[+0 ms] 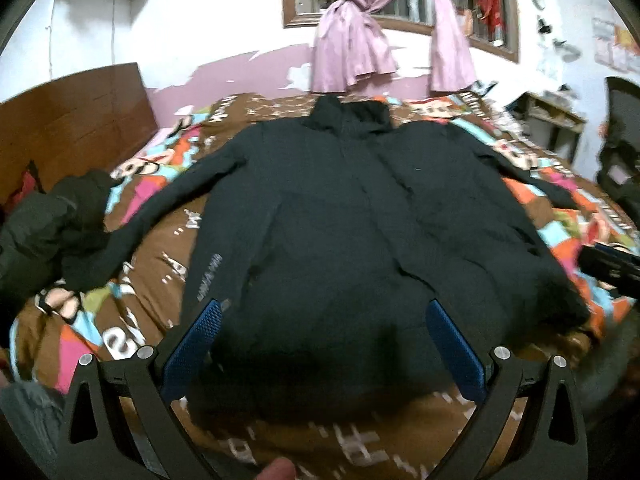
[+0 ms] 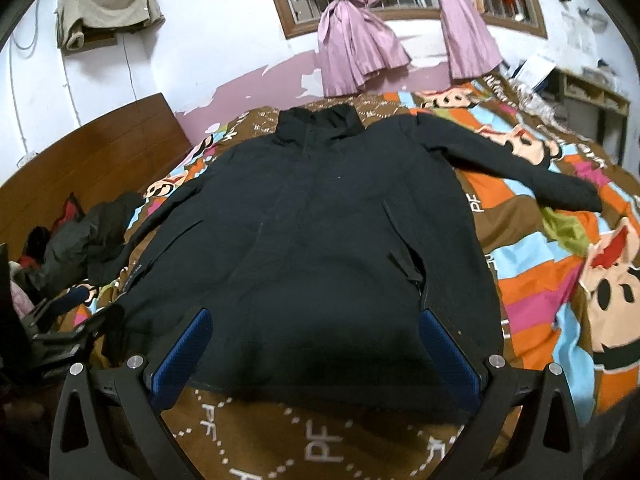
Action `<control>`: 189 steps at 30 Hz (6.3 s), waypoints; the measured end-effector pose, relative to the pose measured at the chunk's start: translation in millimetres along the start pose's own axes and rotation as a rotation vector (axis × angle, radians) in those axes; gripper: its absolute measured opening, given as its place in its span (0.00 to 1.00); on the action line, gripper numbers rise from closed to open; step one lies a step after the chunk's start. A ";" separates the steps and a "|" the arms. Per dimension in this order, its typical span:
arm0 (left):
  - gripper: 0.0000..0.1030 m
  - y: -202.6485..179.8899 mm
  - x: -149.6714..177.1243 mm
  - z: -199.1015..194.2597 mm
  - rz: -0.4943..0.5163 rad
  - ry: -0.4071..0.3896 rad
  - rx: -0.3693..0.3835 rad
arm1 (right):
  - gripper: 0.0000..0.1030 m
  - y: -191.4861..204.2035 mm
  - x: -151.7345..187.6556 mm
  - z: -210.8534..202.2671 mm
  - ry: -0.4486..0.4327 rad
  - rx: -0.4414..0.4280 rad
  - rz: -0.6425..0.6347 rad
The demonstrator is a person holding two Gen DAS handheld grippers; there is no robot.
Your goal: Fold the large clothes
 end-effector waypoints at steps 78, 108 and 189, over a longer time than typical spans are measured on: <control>0.98 52.8 -180.7 210.9 -0.613 0.182 0.700 | 0.35 -67.6 -137.1 244.7 0.214 0.124 -0.560; 0.06 24.4 -219.4 215.4 -0.552 0.223 0.544 | 0.79 -79.8 -129.9 161.7 -0.101 0.234 -0.388; 0.12 492.5 53.6 108.7 -1.333 0.046 -0.453 | 1.00 147.5 -168.4 398.1 0.125 -0.033 -0.395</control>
Point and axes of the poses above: each gripper's, at about its wrist camera, not at the fingertips, and z roughly the way its jaws point, y to its left, x to its underside, the point moved 7 cm from there along z, roughly the way its jaws point, and after that the axes turned 5 degrees about -x, right-handed, at the moved point
